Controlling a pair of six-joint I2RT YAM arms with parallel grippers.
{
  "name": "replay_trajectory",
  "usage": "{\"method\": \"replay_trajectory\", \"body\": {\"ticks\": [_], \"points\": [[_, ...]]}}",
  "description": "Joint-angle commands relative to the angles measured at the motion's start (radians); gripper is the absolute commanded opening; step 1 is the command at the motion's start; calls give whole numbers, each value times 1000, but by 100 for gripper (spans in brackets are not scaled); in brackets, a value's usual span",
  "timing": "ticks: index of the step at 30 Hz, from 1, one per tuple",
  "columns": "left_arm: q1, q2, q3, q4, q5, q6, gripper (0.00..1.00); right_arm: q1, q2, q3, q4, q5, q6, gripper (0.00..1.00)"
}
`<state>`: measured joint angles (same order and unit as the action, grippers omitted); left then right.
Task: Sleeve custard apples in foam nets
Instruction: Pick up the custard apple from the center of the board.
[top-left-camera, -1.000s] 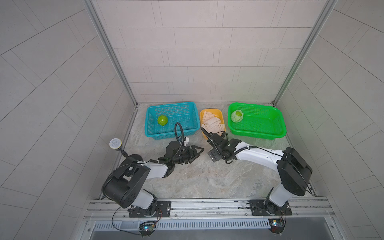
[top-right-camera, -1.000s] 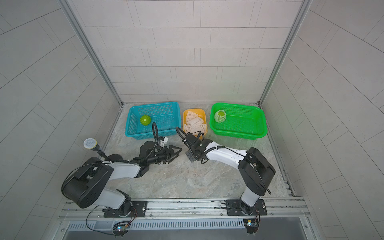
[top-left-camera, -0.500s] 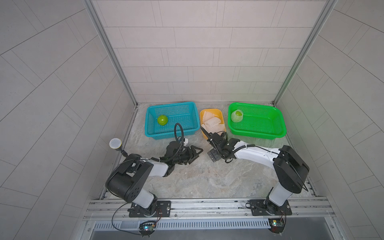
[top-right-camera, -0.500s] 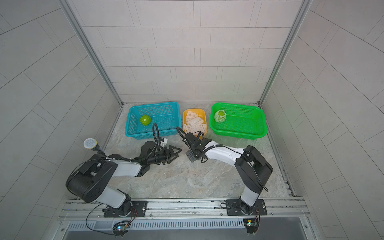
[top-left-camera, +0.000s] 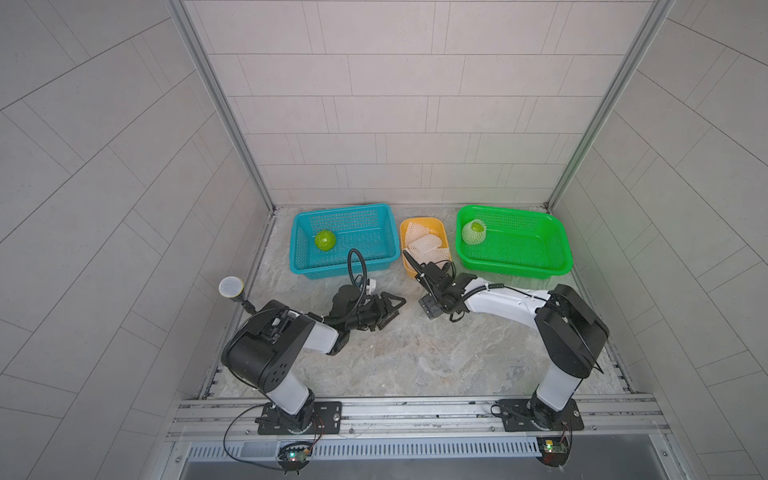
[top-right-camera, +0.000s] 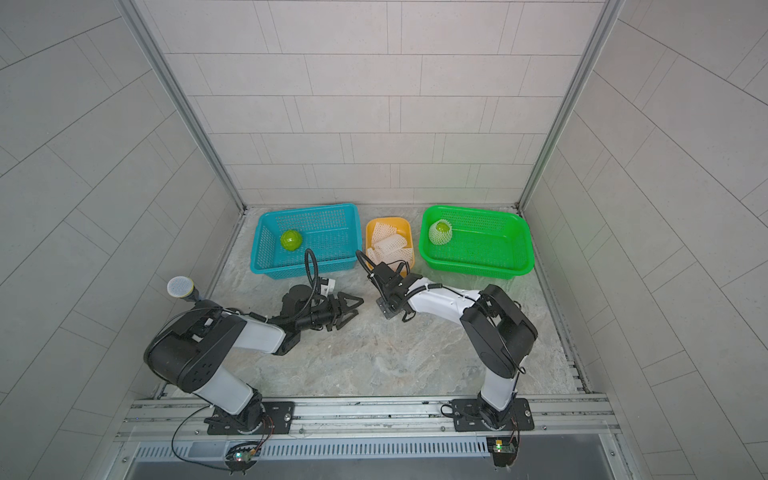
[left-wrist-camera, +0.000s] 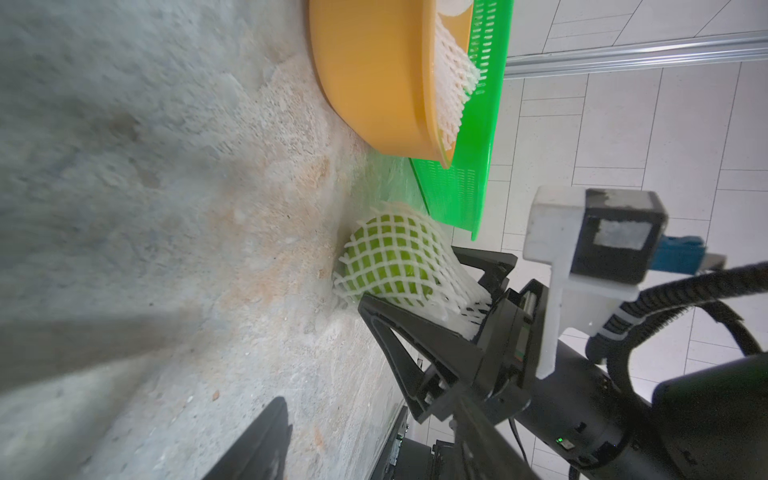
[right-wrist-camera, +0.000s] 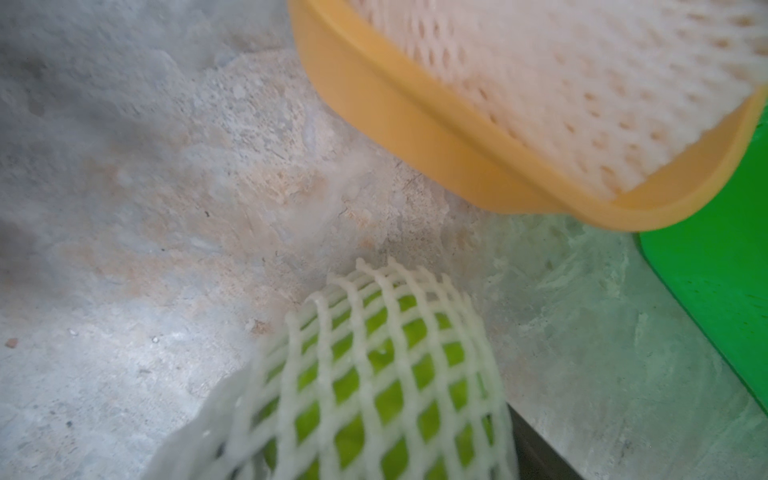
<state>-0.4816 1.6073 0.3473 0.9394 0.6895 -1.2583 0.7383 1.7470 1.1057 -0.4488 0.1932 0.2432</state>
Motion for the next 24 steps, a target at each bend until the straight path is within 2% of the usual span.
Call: {"method": "replay_trajectory", "body": {"ticks": [1,11,24], "points": [[7,4,-6,54,12,0,66,-4,24,-20,13,-28,-2,84],[7,5,-8,62,13,-3,66,-23,31,-45,50,-48,13,90],[7,9,-11,74,13,-7,65,-56,26,-72,102,-76,15,84]]}}
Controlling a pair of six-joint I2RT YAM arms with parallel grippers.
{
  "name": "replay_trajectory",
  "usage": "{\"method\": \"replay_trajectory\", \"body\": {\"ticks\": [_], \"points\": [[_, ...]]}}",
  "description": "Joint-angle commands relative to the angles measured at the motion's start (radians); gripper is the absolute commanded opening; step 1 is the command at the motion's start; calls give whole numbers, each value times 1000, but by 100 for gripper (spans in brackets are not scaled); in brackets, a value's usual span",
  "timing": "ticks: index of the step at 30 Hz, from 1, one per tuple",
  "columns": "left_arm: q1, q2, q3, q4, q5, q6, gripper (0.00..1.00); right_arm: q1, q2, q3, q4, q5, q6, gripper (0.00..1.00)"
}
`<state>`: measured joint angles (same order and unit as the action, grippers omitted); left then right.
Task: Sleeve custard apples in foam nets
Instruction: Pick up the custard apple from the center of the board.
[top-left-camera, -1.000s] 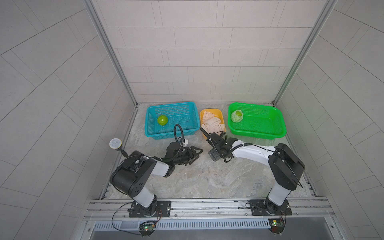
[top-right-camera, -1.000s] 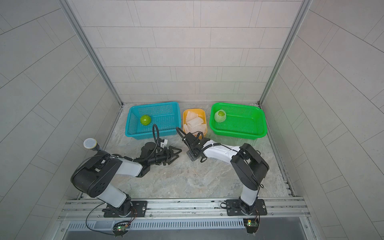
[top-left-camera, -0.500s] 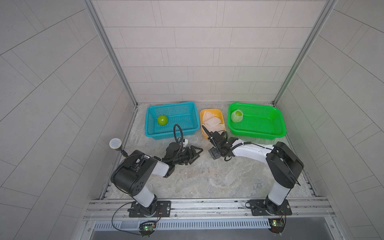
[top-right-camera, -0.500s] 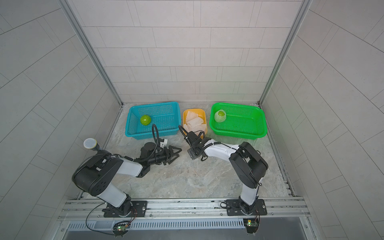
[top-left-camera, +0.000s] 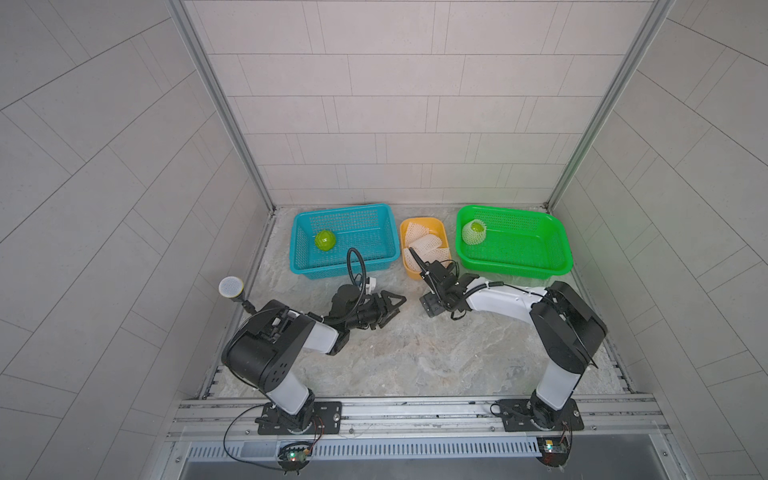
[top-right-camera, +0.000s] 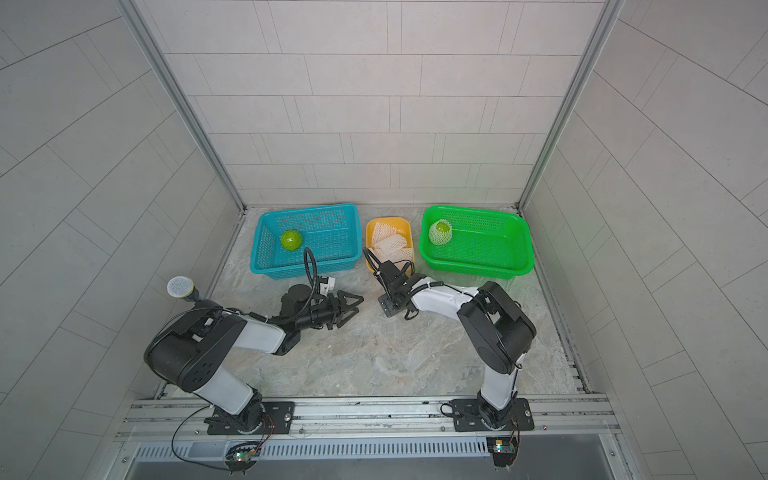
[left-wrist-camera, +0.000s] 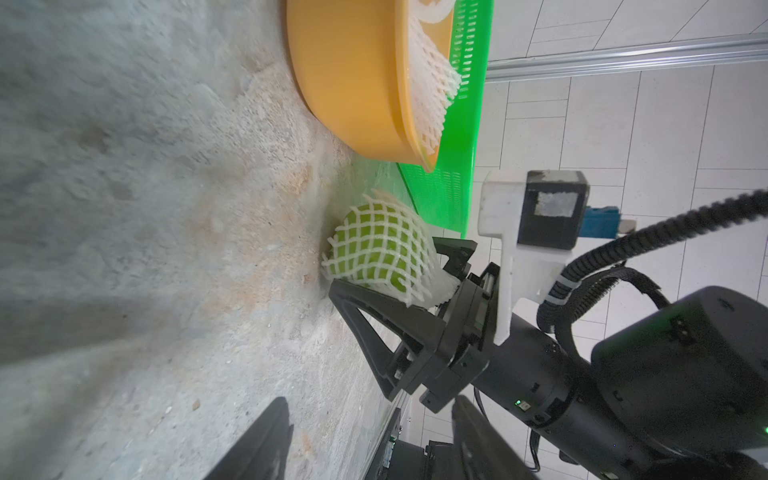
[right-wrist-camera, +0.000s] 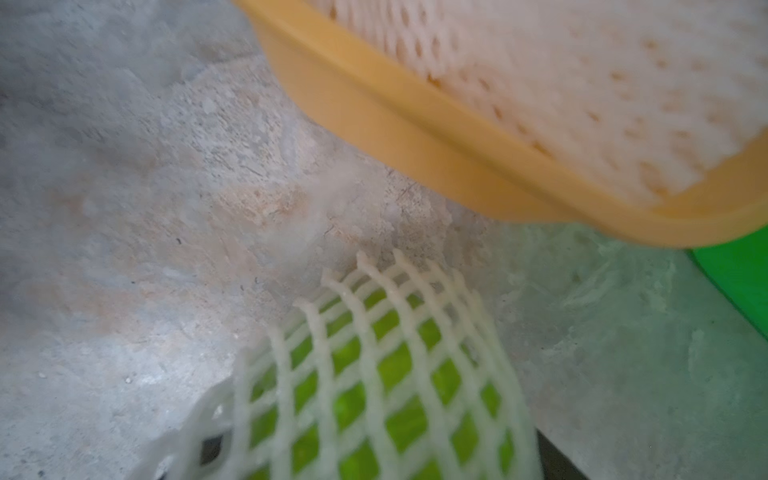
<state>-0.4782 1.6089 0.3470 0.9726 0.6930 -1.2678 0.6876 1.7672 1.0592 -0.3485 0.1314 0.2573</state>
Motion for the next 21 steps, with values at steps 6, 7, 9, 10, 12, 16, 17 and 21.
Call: {"method": "replay_trajectory", "body": {"ticks": [6,7,9,10,12,16,17,21], "points": [[3,5,-10,47,11,-2,65,-17,-23,-60,45,-48,1,81],[4,4,-9,47,11,-5,65,-19,-32,-65,51,-56,1,81],[3,-3,-8,48,13,-8,65,-24,-60,-91,82,-79,2,81],[4,-5,-7,47,12,-10,65,-28,-76,-103,97,-93,4,80],[4,-20,-4,42,15,-14,65,-35,-116,-137,134,-131,4,80],[5,-78,12,-20,16,-5,65,-46,-232,-219,224,-222,-2,80],[5,-103,19,-51,15,3,65,-50,-267,-242,248,-249,-3,80],[11,-230,75,-243,19,61,66,-66,-423,-334,346,-353,-14,80]]}}
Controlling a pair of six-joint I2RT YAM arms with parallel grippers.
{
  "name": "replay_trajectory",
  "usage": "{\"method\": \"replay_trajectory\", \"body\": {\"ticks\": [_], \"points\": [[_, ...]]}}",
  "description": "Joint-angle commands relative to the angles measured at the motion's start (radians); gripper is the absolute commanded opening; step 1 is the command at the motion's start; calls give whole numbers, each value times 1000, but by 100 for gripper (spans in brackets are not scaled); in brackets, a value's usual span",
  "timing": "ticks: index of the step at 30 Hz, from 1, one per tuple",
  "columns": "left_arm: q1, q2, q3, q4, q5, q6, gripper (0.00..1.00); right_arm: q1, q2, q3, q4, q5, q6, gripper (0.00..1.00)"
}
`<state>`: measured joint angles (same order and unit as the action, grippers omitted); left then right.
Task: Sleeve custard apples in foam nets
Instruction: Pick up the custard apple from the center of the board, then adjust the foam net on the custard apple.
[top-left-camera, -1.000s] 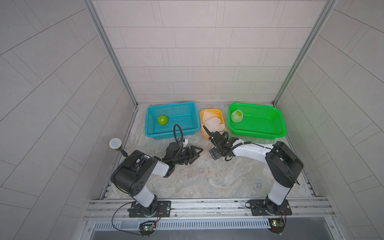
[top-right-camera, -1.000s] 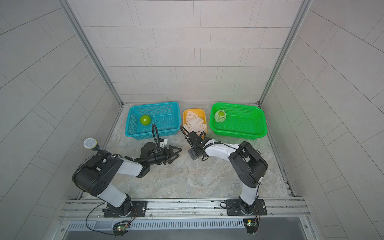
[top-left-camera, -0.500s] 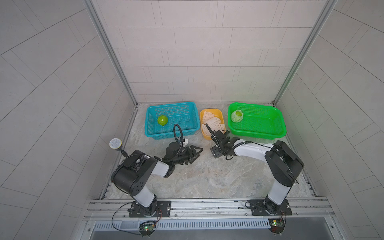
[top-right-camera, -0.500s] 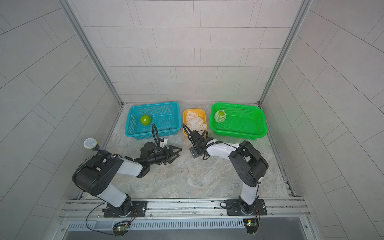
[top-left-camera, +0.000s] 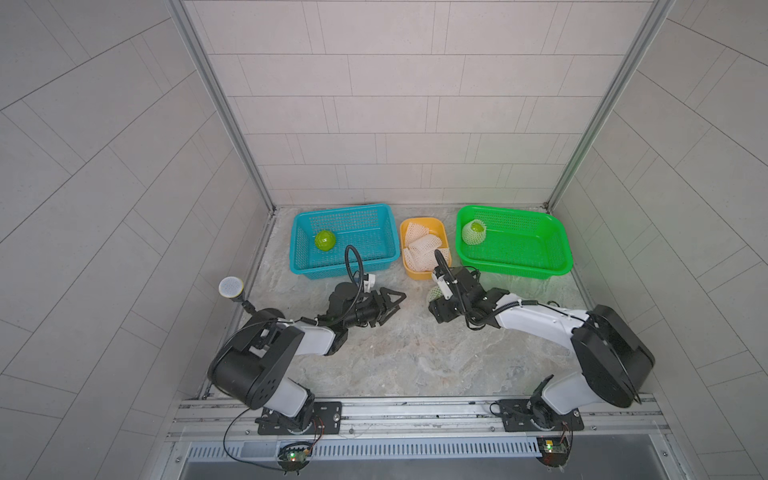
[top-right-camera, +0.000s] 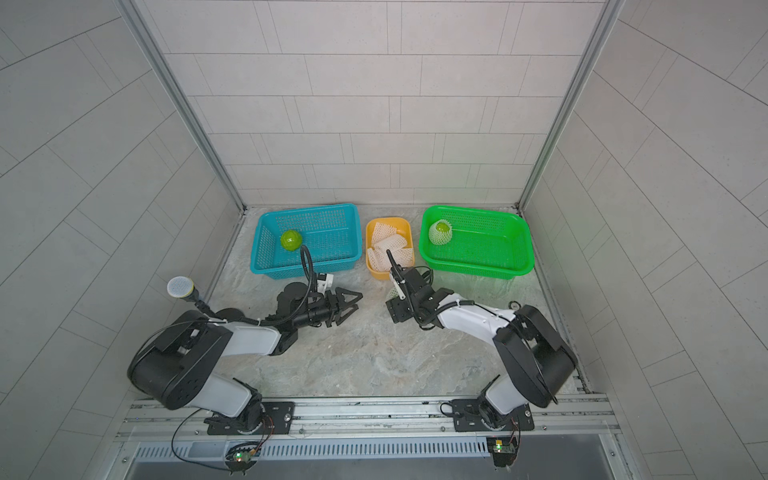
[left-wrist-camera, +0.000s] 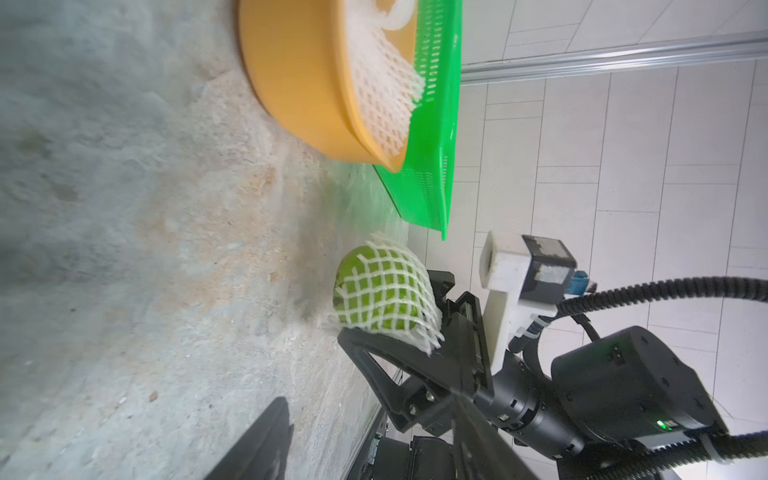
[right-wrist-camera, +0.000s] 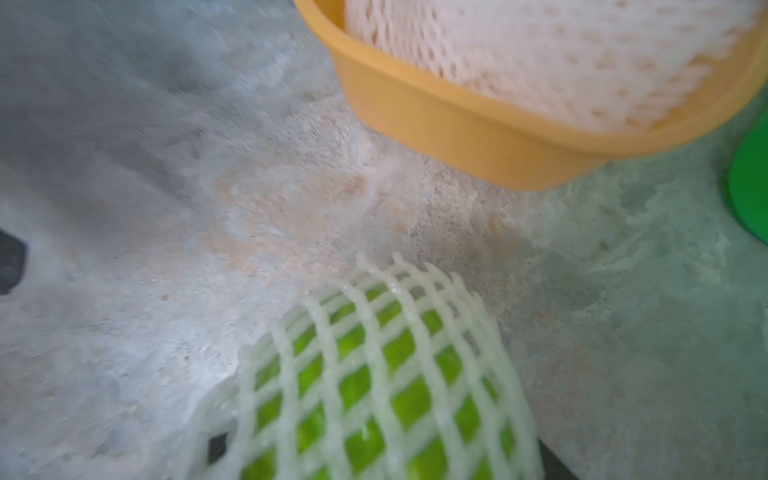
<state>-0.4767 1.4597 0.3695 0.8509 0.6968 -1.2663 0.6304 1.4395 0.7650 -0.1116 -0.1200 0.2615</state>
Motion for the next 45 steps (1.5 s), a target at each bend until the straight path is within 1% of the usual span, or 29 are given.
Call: {"method": "replay_trajectory", "body": {"ticks": [1,3,6,10,13,15,19,22,24,35,45], "points": [[11,-116,69,-172,16,79,66,-13,-135,-64,141,-124,-13,80],[22,-197,115,-321,16,131,66,-20,-226,-121,233,-176,-4,80],[46,-303,180,-511,9,201,66,-24,-339,-139,278,-258,-8,80],[81,-412,234,-643,-1,242,66,-24,-451,-203,379,-389,14,80],[95,-464,299,-780,24,308,67,-24,-515,-217,434,-465,39,80],[95,-487,334,-828,52,335,67,-24,-545,-217,450,-508,49,80],[95,-504,362,-809,129,307,68,-23,-565,-200,453,-583,59,80],[91,-509,374,-742,184,255,70,-18,-564,-185,428,-596,50,80],[87,-510,386,-740,204,248,72,-10,-560,-182,431,-595,50,80],[27,-490,429,-753,231,233,75,44,-528,-150,358,-573,-14,80],[-30,-461,467,-774,245,239,76,54,-534,-150,350,-561,-34,80]]}}
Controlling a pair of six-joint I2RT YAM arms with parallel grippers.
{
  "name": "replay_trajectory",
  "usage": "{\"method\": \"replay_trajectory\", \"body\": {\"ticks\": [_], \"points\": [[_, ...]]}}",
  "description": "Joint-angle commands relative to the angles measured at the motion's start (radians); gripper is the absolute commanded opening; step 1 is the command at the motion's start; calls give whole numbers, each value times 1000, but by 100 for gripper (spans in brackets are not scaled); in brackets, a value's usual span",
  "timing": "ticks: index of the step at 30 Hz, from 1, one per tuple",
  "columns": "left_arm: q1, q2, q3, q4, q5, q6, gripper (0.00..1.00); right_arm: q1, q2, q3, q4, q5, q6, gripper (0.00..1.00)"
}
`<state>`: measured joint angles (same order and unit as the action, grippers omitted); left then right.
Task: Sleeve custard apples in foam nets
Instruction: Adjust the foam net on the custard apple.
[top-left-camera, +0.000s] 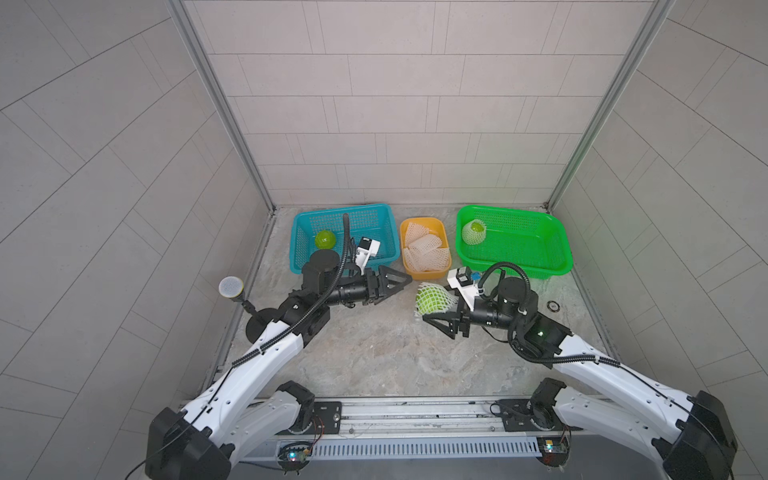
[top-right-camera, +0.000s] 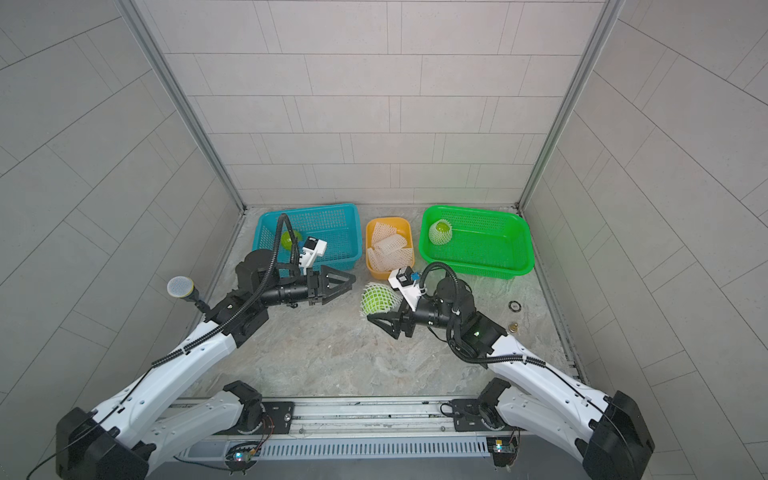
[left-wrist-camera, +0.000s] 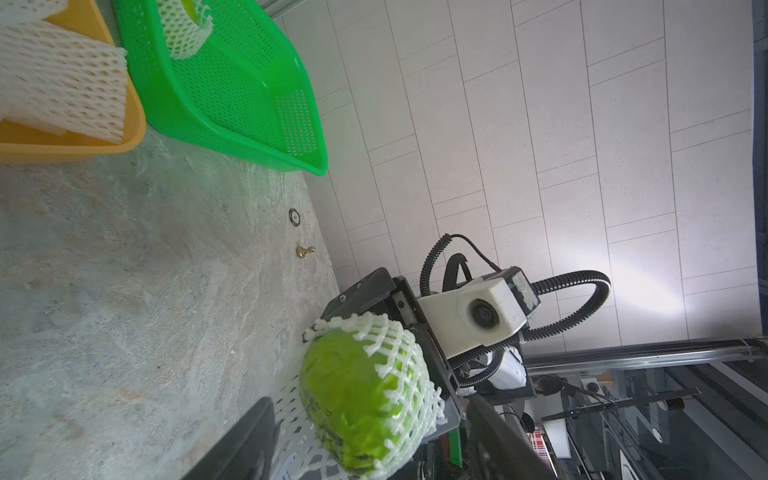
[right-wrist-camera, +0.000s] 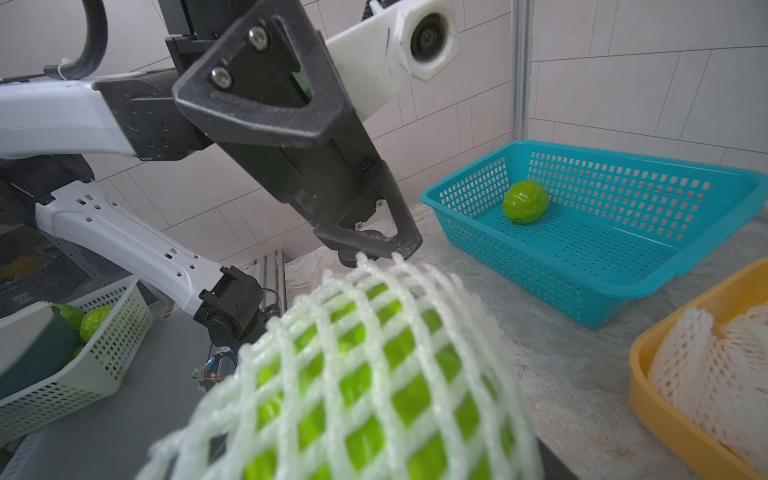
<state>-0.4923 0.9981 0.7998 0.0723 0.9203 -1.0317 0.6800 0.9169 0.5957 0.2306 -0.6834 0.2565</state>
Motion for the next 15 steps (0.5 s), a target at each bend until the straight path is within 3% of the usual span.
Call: {"method": "replay_trajectory", "body": {"ticks": [1,15], "points": [[-21,4,38,2,19,7,76,5,-13,20,7,6,-30,80],[-77,46,74,4,7,11,59,10,6,50,-29,28,-52,80]]}}
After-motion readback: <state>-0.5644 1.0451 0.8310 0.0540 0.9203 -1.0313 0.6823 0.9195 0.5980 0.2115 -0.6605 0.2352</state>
